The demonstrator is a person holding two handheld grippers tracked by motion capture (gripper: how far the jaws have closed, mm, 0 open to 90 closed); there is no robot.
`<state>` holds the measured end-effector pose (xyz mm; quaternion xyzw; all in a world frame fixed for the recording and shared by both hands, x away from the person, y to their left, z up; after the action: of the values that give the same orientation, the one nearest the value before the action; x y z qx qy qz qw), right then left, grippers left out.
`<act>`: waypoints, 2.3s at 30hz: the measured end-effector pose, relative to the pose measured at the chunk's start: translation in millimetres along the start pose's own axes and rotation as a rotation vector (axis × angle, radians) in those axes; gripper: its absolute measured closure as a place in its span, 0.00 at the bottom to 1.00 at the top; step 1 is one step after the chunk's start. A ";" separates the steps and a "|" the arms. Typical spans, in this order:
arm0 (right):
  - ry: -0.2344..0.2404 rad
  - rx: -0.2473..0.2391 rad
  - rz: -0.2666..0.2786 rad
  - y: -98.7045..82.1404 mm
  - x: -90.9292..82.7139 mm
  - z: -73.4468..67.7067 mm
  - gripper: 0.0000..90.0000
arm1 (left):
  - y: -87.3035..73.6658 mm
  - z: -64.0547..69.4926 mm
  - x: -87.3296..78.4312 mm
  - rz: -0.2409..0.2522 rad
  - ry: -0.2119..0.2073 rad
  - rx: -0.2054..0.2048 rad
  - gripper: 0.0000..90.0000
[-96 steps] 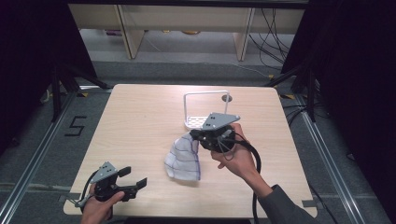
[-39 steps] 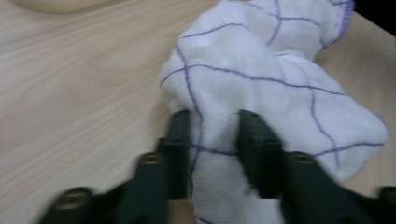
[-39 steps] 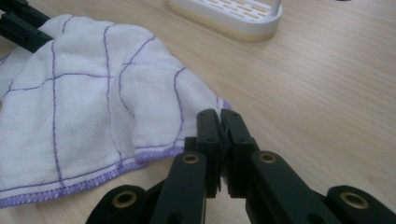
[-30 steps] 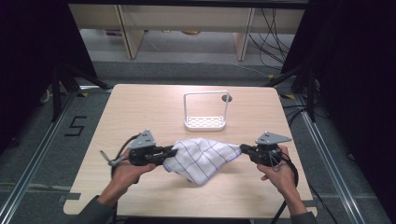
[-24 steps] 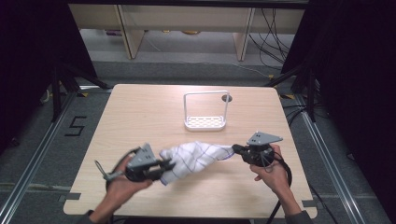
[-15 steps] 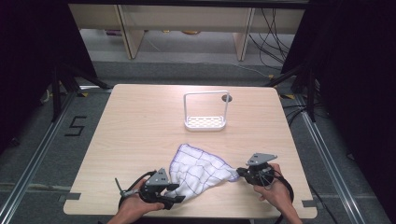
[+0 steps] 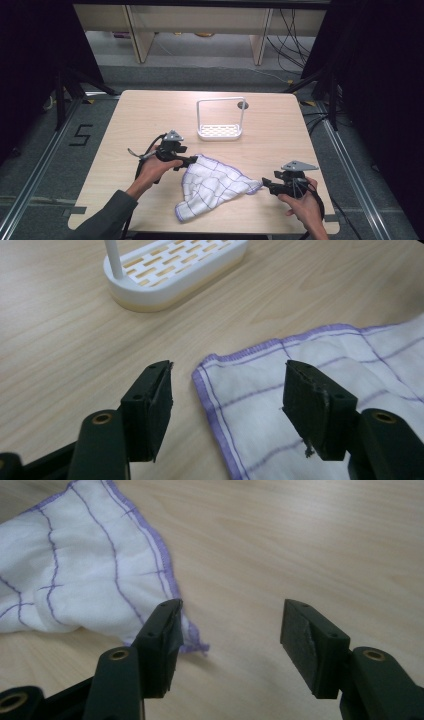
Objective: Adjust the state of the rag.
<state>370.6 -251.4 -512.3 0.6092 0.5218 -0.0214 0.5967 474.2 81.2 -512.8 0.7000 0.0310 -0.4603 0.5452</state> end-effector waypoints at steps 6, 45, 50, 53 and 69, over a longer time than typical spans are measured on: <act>0.030 -0.030 -0.033 -5.1 13.5 -9.8 0.46 | 1.0 5.1 26.1 -0.053 0.000 0.024 0.42; 0.185 -0.313 0.125 99.5 -59.1 -72.2 0.96 | 44.9 18.2 -158.9 0.251 -0.080 0.127 0.94; 0.203 -0.402 0.165 118.4 -100.6 -97.3 0.96 | 52.6 39.6 -210.6 0.344 -0.176 0.138 0.94; 0.213 -0.438 0.203 120.8 -130.2 -118.1 0.96 | 54.2 50.6 -239.3 0.385 -0.194 0.159 0.94; 0.172 -0.246 -0.029 99.5 -37.9 -43.9 0.96 | 17.0 13.8 -84.0 0.124 -0.038 0.111 0.94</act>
<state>393.0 -216.0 -404.9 0.5237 0.5784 0.0864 0.6195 426.8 101.8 -443.1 0.7207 -0.0485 -0.4399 0.5336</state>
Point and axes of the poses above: each handheld gripper's, and its own axes: x roughly forward along the jaws, y roughly out of its top, z roughly to its right, the point moved 5 cm from there along x, roughly forward along the jaws, and after that the axes turned 13 degrees about y, right-handed, at the moved point
